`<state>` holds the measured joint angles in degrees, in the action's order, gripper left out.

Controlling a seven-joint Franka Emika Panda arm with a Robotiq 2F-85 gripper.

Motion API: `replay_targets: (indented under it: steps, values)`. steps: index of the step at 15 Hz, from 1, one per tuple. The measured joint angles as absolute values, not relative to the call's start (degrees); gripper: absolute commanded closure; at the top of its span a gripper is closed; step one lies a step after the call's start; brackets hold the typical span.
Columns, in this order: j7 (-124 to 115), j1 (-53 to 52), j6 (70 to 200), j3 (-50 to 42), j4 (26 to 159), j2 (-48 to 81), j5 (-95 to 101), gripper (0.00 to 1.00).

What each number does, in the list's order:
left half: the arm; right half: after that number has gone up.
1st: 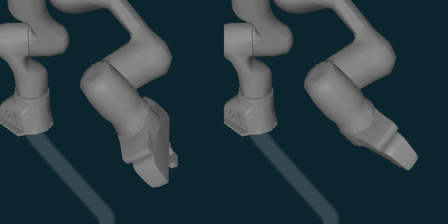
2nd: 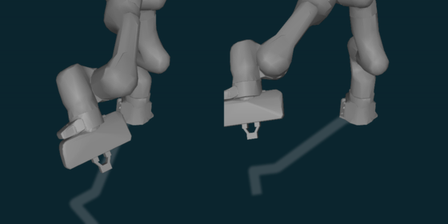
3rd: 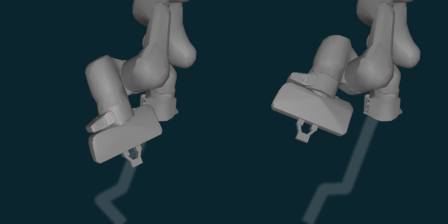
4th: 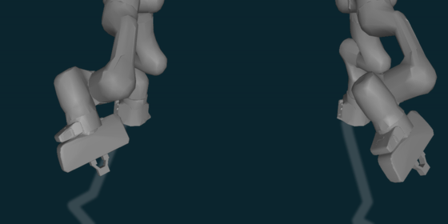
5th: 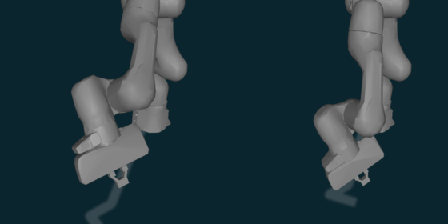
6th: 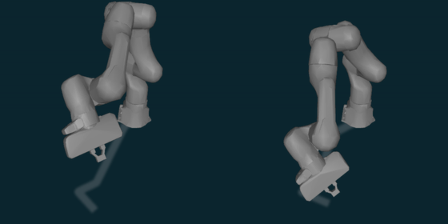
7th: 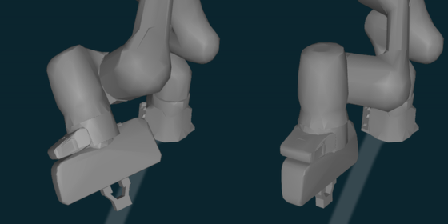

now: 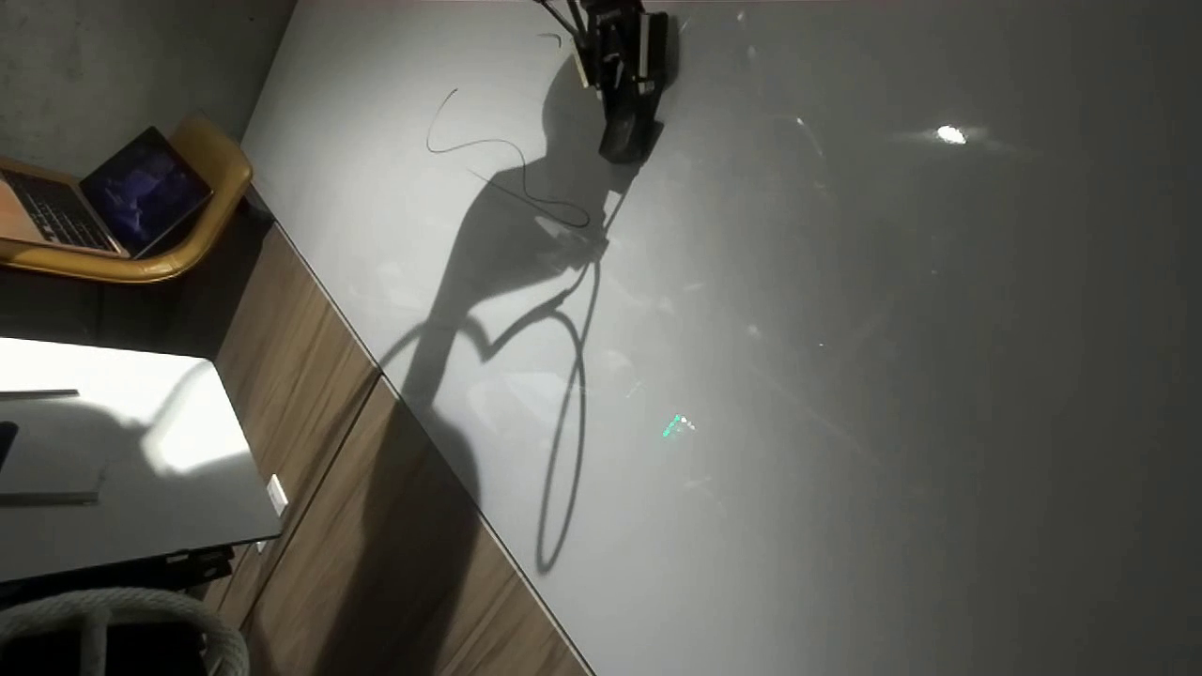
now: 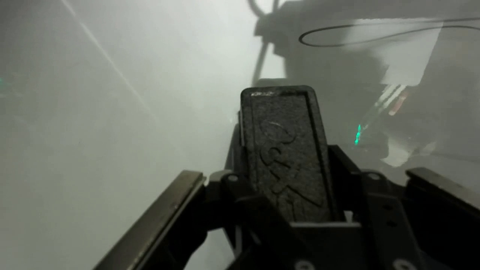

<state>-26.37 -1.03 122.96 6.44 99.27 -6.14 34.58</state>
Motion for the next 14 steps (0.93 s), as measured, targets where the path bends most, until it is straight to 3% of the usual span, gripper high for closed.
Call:
replay_targets:
  steps: [14]
  values:
    - [-31.6, -12.2, 112.6, 12.8, 87.5, 4.1, 35.1, 0.71]
